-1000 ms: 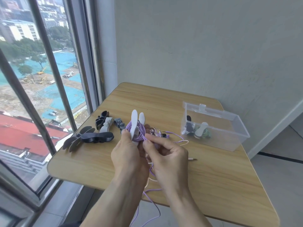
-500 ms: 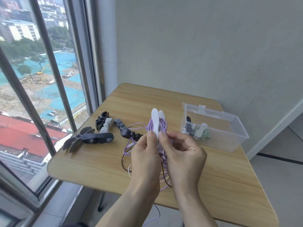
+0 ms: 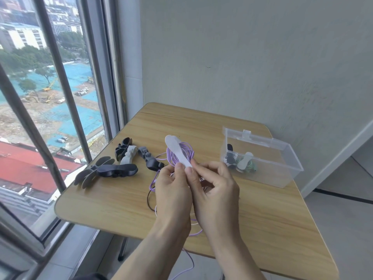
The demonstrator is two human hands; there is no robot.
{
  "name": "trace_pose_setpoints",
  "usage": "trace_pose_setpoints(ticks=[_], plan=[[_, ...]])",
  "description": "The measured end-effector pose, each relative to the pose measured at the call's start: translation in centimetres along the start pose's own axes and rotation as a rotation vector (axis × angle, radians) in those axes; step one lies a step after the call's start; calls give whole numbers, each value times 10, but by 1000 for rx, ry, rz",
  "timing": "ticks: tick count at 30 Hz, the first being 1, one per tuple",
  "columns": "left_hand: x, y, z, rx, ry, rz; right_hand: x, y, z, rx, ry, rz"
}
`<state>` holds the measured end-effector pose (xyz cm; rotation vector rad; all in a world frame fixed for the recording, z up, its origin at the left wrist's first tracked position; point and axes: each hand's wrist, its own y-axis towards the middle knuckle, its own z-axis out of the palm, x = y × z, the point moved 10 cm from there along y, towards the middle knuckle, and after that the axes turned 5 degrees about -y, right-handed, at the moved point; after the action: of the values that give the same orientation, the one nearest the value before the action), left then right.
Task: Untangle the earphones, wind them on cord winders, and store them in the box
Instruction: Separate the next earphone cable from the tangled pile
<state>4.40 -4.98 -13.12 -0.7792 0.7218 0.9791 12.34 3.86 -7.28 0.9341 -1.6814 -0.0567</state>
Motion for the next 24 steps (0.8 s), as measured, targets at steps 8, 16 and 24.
trace_pose_setpoints(ticks=[8, 16, 24], plan=[[-4, 1, 24, 244, 276, 68, -30, 18, -25, -85, 113, 156], [-22, -7, 52, 477, 896, 384, -61, 77, -137, -406, -120, 257], [-29, 6, 45, 376, 1216, 673, -122, 150, -150, -19, -836, 597]])
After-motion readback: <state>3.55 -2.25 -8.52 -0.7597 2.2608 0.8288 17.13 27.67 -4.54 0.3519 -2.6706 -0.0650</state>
